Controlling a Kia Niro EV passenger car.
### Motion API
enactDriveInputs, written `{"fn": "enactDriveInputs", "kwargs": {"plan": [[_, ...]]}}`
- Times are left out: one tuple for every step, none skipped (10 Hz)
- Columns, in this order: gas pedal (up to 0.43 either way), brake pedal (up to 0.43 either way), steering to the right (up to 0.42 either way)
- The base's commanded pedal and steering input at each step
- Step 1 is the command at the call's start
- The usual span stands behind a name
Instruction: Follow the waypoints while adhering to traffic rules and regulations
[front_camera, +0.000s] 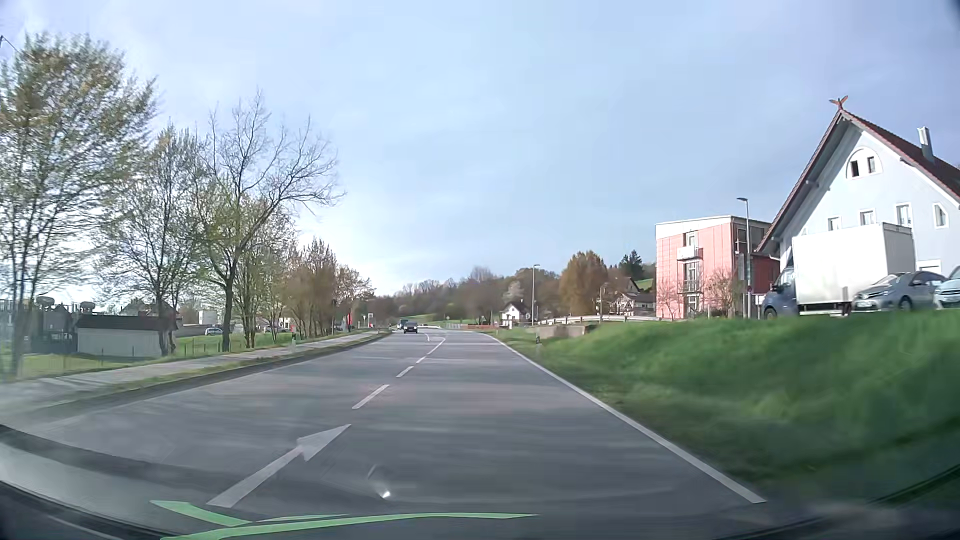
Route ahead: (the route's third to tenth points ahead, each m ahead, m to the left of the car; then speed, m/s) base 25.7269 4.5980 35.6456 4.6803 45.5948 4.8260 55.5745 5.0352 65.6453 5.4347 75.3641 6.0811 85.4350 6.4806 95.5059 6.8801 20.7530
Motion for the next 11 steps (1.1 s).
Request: {"fn": "enactDriveInputs", "kwargs": {"plan": [[0.260,0.000,-0.004],[0.260,0.000,-0.003],[0.260,0.000,-0.003],[0.260,0.000,-0.003],[0.260,0.000,-0.003],[0.260,0.000,-0.003],[0.260,0.000,-0.003],[0.248,0.000,-0.003],[0.248,0.000,-0.003],[0.240,0.000,-0.003],[0.240,0.000,-0.003]]}}
